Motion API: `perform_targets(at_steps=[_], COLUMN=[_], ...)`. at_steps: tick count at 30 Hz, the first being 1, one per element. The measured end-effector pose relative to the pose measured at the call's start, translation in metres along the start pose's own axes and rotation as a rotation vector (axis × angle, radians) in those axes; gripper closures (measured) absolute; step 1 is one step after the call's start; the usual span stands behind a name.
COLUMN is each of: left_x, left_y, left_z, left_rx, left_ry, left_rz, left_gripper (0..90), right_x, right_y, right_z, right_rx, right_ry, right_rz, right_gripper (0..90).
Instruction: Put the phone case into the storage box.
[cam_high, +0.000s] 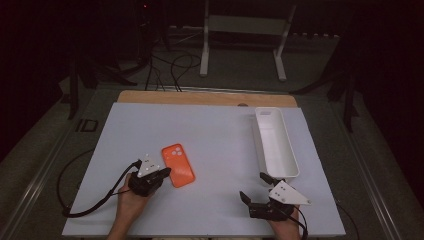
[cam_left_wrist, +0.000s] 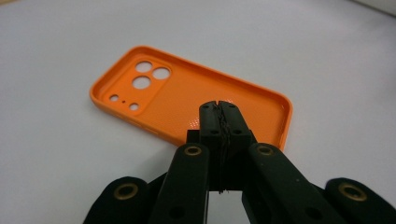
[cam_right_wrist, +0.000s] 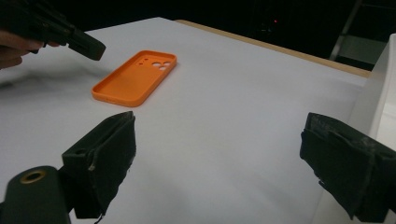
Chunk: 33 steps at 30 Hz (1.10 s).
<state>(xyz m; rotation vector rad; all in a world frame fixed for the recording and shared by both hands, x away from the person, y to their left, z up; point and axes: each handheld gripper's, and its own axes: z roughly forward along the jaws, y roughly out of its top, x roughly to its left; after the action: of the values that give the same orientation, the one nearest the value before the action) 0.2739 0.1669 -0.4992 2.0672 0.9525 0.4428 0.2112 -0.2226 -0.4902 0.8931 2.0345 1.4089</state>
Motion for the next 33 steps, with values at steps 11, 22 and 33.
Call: perform_targets(at_steps=[11,22,33], left_x=[-0.007,-0.017,-0.022], left_y=[-0.005,-0.005,-0.007], left_z=[0.013,0.022,0.028], left_rx=[0.032,0.056,0.112], left_ry=[-0.02,-0.067,-0.069], left_rz=[0.005,0.022,0.048], left_gripper=[89.5,89.6,89.7], right_x=[0.001,0.001,0.001], right_y=[0.0,0.0,0.0], right_z=[0.001,0.001,0.001], right_rx=[0.003,0.007,0.007], right_ry=[0.002,0.002,0.002], right_rz=[0.001,-0.004,-0.005], right_gripper=[10.5,10.5,10.5])
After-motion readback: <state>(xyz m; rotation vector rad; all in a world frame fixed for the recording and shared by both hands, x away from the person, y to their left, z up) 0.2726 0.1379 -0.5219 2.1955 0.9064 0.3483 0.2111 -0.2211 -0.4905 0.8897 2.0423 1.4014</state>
